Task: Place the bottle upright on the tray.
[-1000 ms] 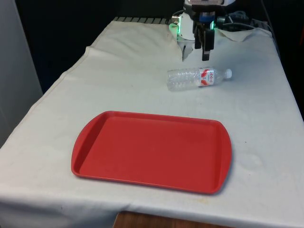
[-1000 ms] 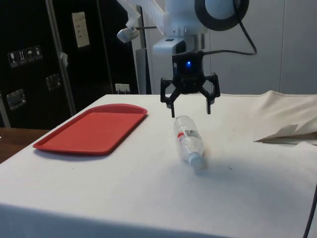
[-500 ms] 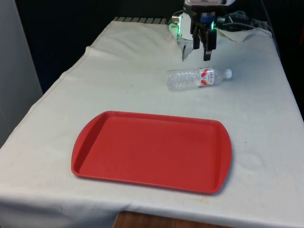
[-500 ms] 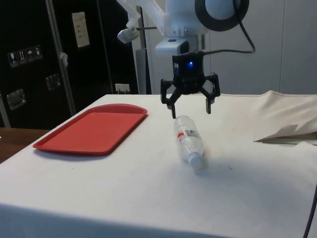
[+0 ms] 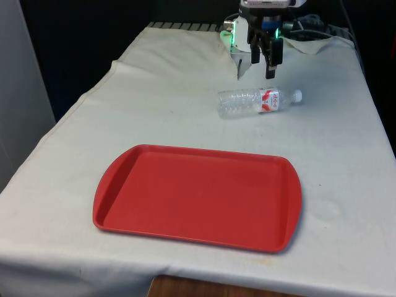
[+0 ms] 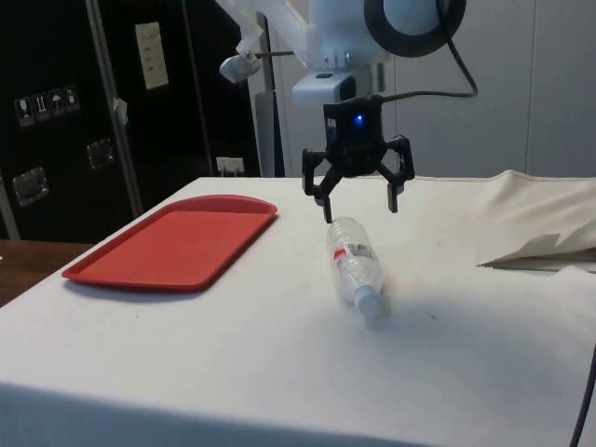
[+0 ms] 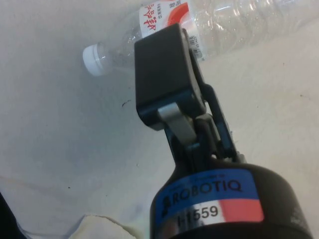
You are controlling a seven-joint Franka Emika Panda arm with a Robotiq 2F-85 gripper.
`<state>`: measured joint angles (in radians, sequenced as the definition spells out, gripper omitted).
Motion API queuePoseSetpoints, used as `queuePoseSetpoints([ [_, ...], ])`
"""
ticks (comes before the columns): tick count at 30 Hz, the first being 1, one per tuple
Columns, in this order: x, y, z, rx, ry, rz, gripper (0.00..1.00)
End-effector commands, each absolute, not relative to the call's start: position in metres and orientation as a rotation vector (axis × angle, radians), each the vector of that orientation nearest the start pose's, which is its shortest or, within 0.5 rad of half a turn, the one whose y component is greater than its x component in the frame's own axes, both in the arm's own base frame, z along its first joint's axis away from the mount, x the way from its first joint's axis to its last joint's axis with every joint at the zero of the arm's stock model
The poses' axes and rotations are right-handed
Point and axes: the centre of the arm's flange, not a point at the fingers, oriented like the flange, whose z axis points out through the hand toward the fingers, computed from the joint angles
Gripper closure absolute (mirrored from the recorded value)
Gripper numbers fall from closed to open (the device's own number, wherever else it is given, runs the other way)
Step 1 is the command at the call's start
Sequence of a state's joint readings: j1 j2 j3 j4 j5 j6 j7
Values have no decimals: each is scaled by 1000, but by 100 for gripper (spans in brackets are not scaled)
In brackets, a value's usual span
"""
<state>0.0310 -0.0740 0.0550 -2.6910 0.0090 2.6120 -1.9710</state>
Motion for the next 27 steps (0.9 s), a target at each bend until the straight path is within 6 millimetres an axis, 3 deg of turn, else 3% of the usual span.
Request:
queuePoseSetpoints([
  [1,409,35,256,1634,2688,-4,0],
  [27,410,48,256,1588,2640,-33,0],
])
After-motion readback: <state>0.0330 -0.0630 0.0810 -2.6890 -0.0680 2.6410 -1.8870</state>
